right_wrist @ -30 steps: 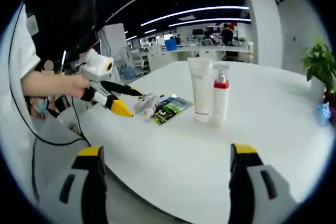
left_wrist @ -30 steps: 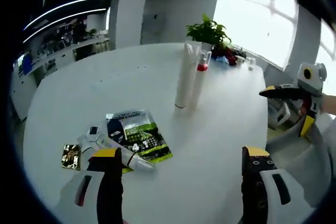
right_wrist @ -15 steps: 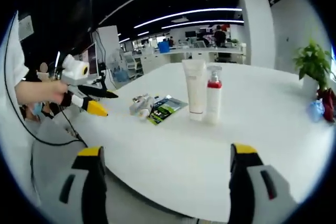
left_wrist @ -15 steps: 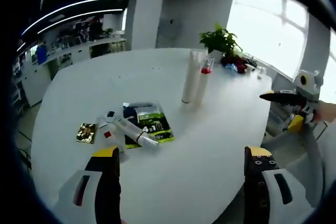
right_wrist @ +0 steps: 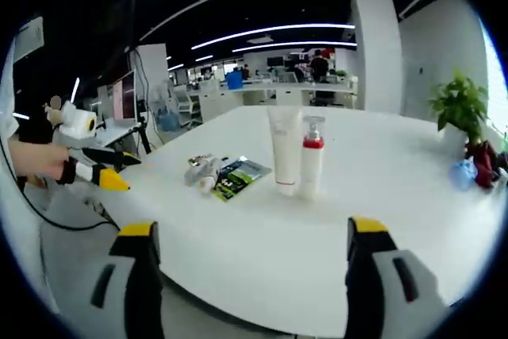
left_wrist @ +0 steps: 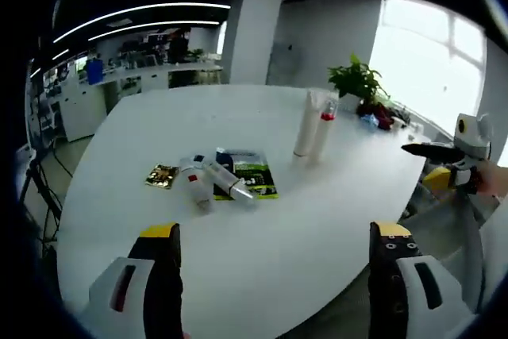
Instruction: Arrange the skincare products in the storage area until every visible bottle or jar stands upright without overlapping.
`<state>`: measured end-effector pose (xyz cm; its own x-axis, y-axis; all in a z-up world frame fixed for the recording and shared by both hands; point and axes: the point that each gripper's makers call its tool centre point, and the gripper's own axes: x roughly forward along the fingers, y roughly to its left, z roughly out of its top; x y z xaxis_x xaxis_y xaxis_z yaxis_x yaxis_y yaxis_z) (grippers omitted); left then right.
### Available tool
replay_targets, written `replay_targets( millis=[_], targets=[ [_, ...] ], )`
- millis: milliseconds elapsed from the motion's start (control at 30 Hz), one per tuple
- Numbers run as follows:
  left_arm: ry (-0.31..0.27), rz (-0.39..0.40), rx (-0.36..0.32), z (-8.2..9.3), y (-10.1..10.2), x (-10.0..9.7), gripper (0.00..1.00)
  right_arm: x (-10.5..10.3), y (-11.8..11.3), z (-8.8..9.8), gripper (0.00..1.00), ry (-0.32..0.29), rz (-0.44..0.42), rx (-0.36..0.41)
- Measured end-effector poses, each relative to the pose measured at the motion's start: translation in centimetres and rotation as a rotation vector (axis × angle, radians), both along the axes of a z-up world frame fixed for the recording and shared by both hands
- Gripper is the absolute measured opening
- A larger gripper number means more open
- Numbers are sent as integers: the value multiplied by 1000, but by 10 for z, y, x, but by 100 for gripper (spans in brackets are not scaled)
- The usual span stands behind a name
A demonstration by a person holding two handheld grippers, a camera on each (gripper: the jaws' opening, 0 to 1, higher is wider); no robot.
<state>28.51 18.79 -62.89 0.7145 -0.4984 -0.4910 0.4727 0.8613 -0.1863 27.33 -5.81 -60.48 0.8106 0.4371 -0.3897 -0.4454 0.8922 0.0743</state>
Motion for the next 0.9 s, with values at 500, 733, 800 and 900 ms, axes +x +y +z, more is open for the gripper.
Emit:
replay_targets(
  millis=[500, 733, 800, 900],
  targets=[
    [-25, 34, -6, 1, 8, -5, 97, 3, -12, -7, 98, -16, -61, -32],
    [-5, 88, -5, 0, 4, 3, 96, 4, -11, -12, 98, 21, -58, -22],
    [-1, 92, -9, 0, -1, 5, 96, 5, -9, -13, 98, 24, -48, -42],
    [0, 99, 6, -2, -7, 11, 95, 4, -5, -14, 98, 19, -26, -66]
  ],
)
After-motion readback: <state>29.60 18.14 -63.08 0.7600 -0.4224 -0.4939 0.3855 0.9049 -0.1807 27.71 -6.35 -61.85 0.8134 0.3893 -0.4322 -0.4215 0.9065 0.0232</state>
